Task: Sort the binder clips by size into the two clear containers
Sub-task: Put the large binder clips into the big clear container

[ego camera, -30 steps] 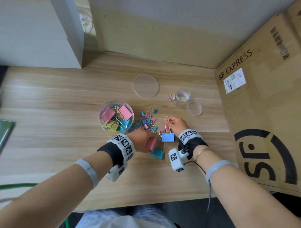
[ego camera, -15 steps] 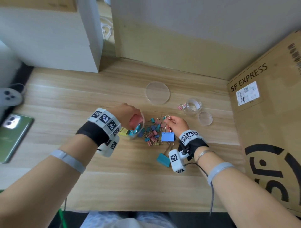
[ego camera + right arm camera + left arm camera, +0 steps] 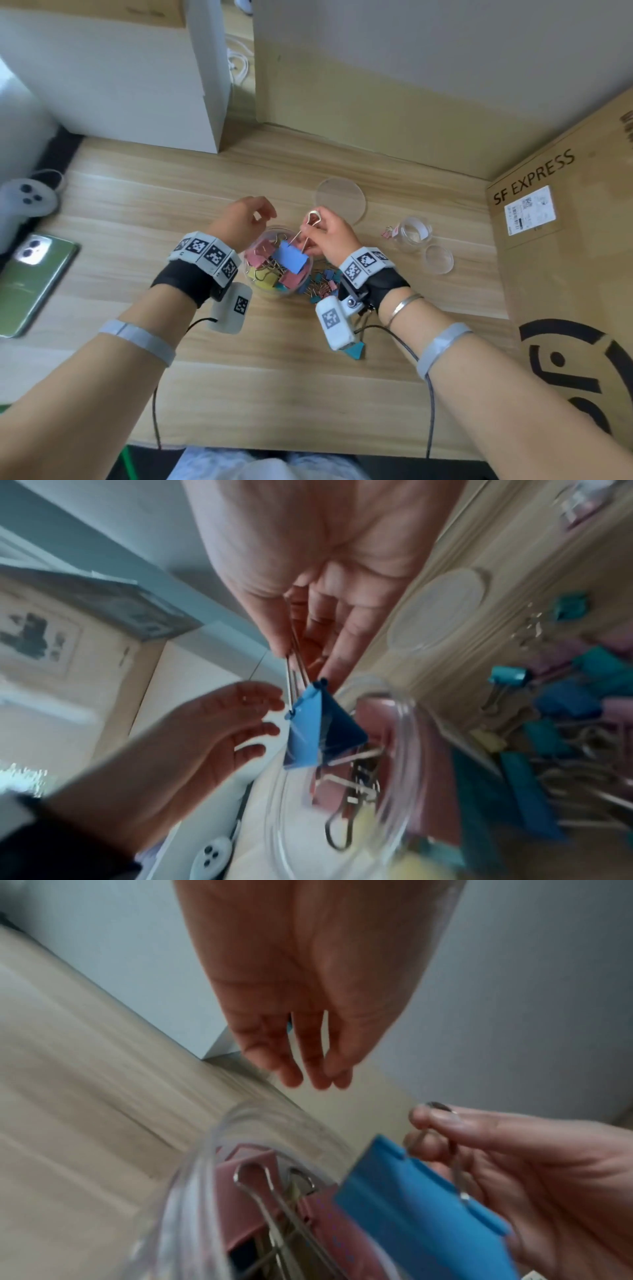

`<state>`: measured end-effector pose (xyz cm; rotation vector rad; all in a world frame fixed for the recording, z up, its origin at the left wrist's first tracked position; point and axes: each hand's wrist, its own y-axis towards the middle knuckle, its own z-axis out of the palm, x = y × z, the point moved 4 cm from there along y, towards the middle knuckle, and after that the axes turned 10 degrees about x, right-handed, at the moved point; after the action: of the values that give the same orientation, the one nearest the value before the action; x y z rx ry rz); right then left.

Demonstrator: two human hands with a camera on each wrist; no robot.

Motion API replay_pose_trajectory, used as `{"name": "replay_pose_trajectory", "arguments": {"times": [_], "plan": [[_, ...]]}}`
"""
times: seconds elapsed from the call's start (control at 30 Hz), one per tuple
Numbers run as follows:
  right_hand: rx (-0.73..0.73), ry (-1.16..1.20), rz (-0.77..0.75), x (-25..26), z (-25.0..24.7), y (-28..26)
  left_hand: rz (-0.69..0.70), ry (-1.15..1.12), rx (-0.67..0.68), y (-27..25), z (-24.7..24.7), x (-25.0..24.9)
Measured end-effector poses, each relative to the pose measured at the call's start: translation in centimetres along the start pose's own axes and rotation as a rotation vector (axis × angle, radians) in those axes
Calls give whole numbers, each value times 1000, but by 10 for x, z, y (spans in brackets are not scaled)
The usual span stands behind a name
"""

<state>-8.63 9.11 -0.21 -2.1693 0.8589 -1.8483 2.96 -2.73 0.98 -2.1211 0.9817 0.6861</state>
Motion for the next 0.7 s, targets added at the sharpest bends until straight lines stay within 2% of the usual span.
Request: {"name": "replay_pose_trajectory", "arguments": {"times": [0.07, 0.2, 0.27, 0.37, 0.4, 0.47, 0.5, 0.57, 0.7], "plan": [[59, -10, 52, -2, 20, 8, -20, -38, -52, -2, 0, 5], [115, 17, 104, -6, 43, 16, -50, -20, 2, -5, 15, 9], [84, -209, 75, -4, 40, 15, -52, -12, -13, -4, 18, 11], [-55, -551, -59, 8, 18, 7, -39, 38, -34, -2, 19, 9], [-99, -625, -101, 10, 10, 4, -33, 62, -38, -2, 20, 7], [-132, -615, -96, 4, -8, -3, -16, 117, -42, 0, 25, 1], [-116, -569, -51, -5, -16, -7, -16, 147, -42, 1, 29, -2], [5, -527, 78, -27, -26, -18, -63, 195, -59, 2, 36, -7], [322, -733, 227, -73, -34, -48, -232, 166, -89, 4, 36, -1]]}}
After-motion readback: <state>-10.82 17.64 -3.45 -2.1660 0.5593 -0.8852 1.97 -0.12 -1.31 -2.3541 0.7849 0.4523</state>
